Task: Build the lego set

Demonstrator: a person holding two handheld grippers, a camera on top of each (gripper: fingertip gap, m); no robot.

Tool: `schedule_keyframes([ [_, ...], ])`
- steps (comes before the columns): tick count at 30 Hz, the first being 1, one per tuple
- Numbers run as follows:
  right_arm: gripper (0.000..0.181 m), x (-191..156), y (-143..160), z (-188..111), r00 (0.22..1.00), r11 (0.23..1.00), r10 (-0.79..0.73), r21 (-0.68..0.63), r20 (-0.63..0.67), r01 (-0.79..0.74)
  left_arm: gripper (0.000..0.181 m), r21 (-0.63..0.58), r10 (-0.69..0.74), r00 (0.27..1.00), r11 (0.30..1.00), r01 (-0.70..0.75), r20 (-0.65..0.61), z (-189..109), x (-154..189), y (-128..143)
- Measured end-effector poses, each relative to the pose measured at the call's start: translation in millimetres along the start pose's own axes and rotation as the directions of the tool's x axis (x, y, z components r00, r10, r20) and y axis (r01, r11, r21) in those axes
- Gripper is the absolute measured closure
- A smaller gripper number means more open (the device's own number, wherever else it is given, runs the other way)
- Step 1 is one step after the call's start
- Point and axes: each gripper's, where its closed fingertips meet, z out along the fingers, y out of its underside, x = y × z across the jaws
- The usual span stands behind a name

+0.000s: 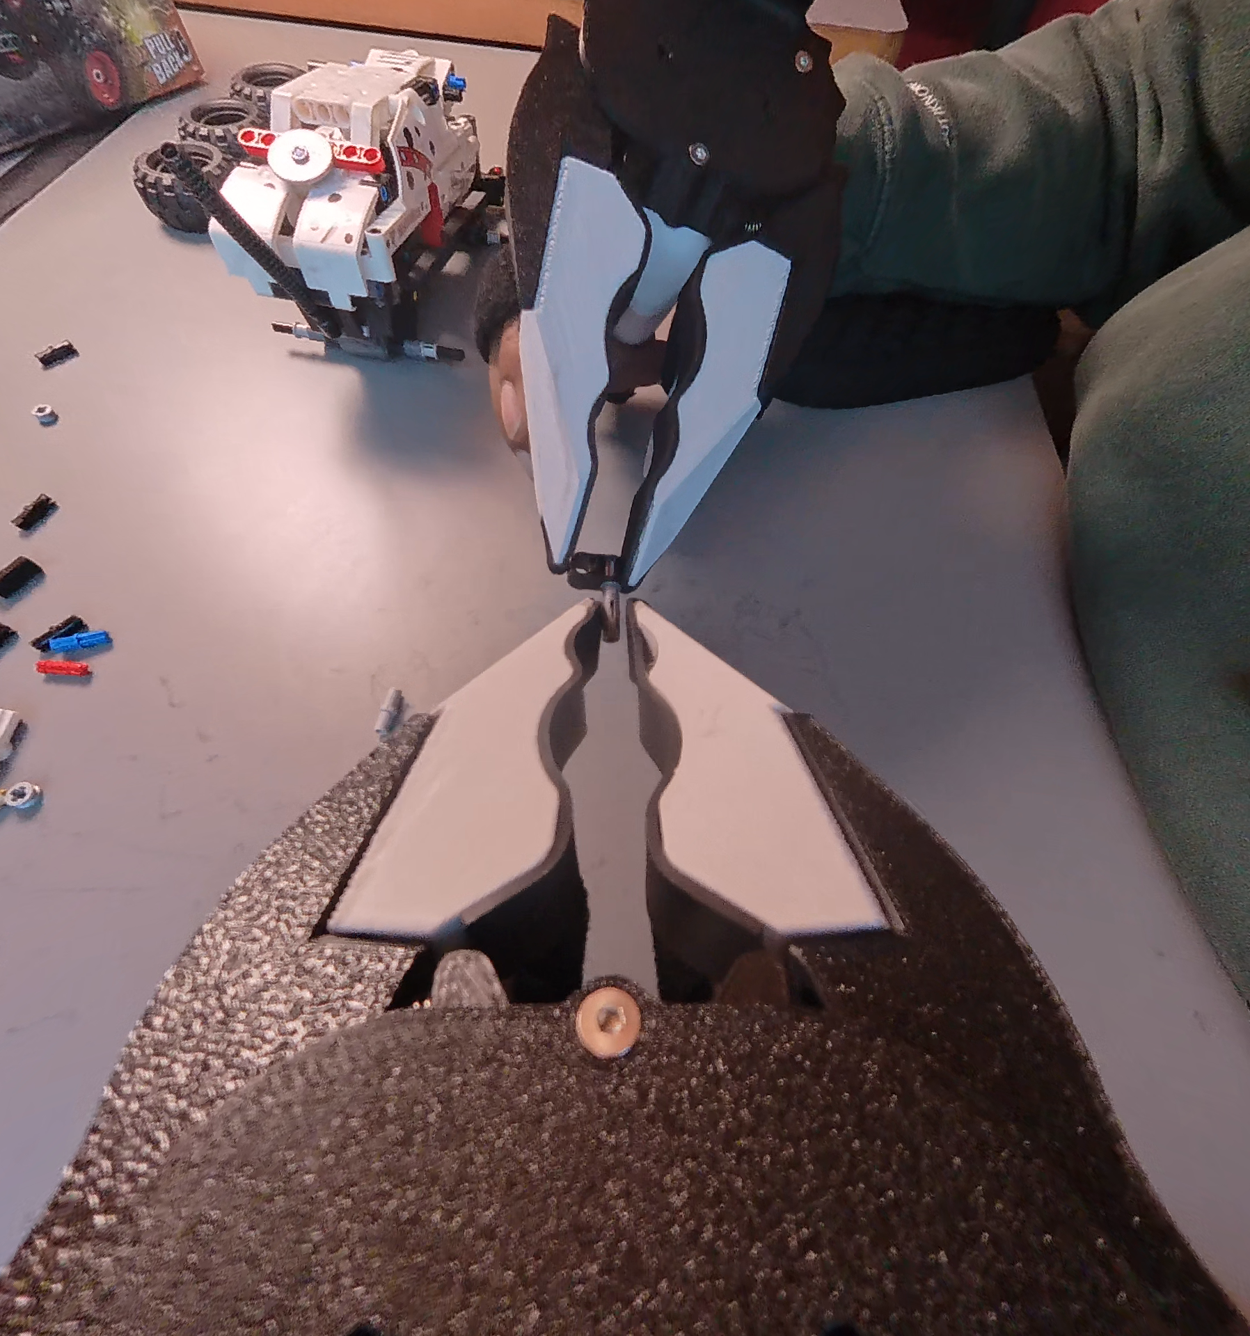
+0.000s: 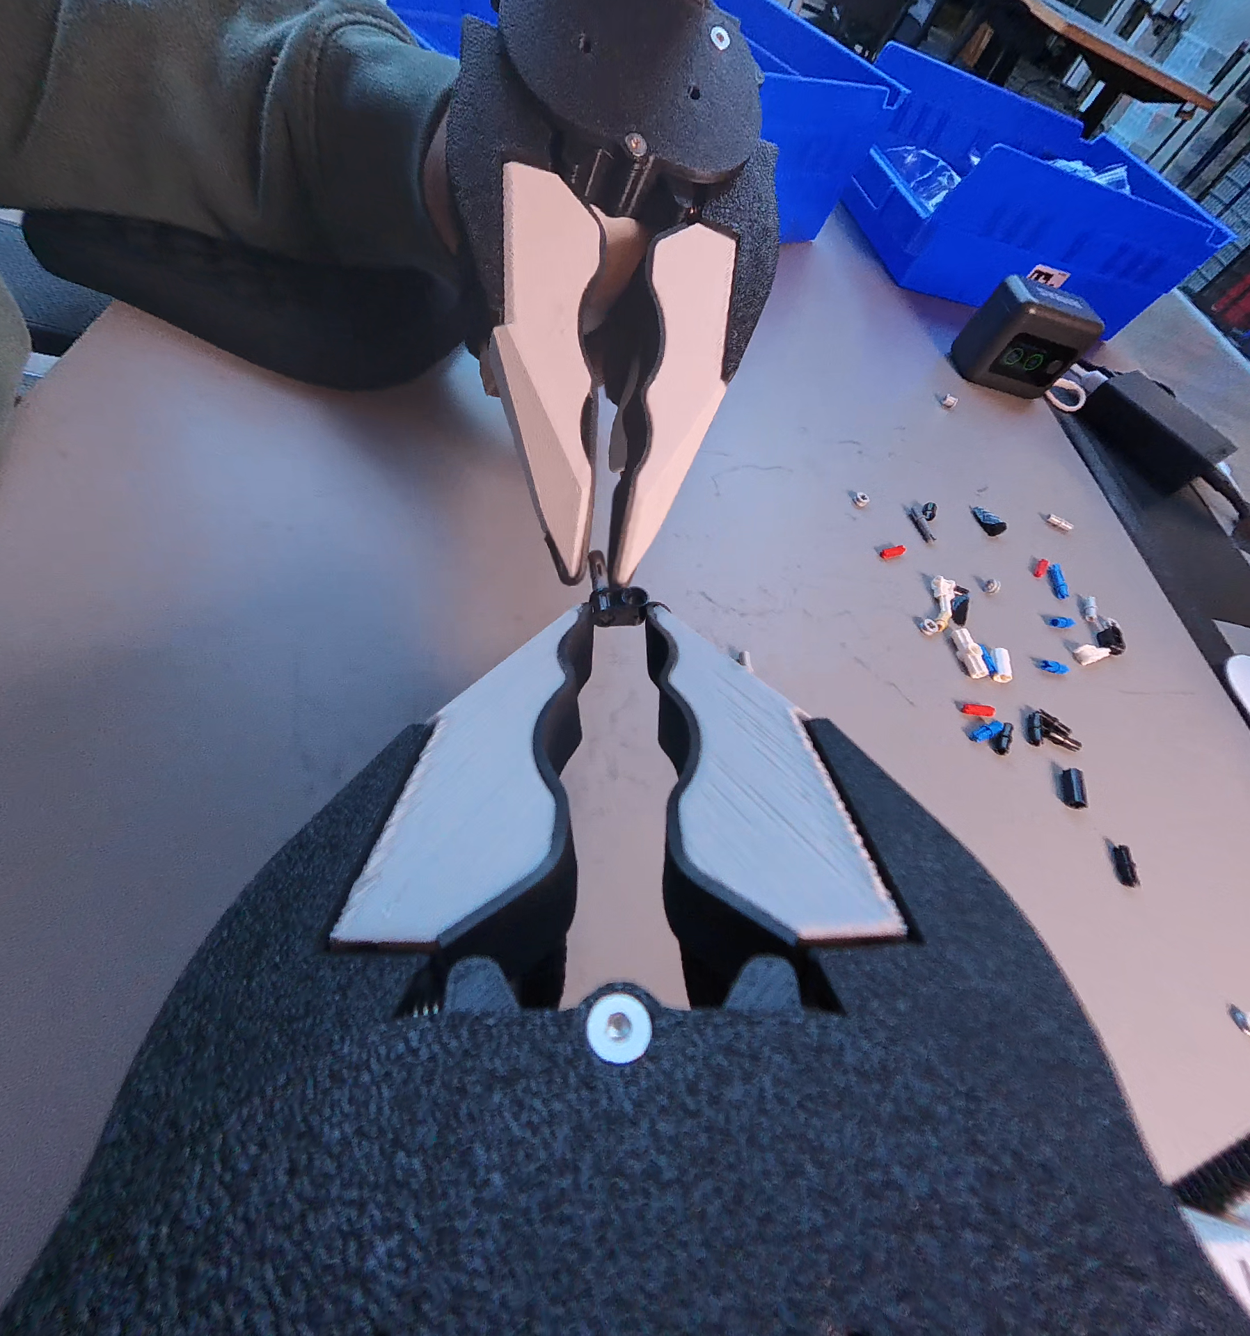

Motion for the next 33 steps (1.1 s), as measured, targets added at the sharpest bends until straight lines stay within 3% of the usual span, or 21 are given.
schedule_keyframes([
  [6,0.168,0,6,8,1.0,0.999,0.013,-0.035,-0.013,-0.013,0.177,-0.062,-0.011,1.0,0.998,0.012,0.015,-1,-3,9],
  [9,0.163,3,21,13,0.999,0.993,0.008,-0.116,-0.034,-0.012,0.177,-0.162,-0.036,0.999,0.986,0.038,0.015,-3,-6,28],
  [17,0.161,27,41,15,0.986,0.97,0.122,-0.199,-0.112,-0.143,0.177,-0.291,-0.068,0.997,0.954,0.078,0.044,0,-13,56],
  [33,0.159,45,49,44,0.976,0.914,0.215,-0.346,-0.025,-0.21,0.166,-0.285,-0.107,0.994,0.952,0.113,0.038,-4,-16,60],
])
